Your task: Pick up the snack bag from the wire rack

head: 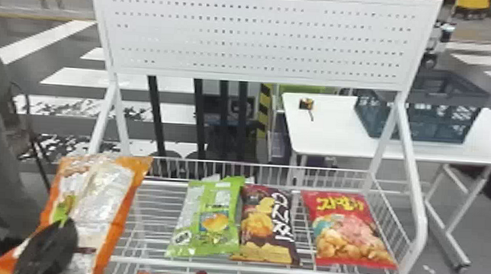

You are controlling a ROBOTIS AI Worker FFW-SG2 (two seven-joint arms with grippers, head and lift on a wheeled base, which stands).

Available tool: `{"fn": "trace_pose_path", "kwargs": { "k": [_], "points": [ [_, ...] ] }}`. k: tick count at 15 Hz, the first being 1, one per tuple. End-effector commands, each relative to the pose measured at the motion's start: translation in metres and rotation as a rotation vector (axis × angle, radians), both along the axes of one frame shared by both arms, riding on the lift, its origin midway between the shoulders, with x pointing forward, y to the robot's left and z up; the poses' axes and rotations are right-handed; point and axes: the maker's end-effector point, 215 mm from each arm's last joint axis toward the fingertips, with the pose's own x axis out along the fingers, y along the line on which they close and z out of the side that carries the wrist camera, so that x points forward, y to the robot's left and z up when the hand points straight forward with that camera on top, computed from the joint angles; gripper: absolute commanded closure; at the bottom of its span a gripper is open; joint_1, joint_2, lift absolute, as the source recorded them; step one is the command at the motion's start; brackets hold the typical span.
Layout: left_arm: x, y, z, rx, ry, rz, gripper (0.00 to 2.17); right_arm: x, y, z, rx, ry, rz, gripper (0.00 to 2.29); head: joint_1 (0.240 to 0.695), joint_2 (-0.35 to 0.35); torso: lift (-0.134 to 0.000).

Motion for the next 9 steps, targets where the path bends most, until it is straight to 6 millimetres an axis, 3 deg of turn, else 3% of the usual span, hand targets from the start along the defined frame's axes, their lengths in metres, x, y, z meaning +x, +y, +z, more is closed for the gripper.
{"fn": "trace_pose_path", "kwargs": {
  "k": [1, 9],
  "points": [
    [0.0000, 0.0001, 0.0000, 0.000, 0.000, 0.000, 1.87, -0.0002, -0.0020, 0.0004, -0.003, 0.000, -0.003, 0.13, 0.499, 0.000, 0.000],
    [-0.0008, -0.0062, -0.0006, 0.009, 0.001, -0.009, 1.87, -0.0005, -0.0041, -0.0019, 0.000, 0.004, -0.007, 0.13, 0.499, 0.000, 0.000]
  ]
}}
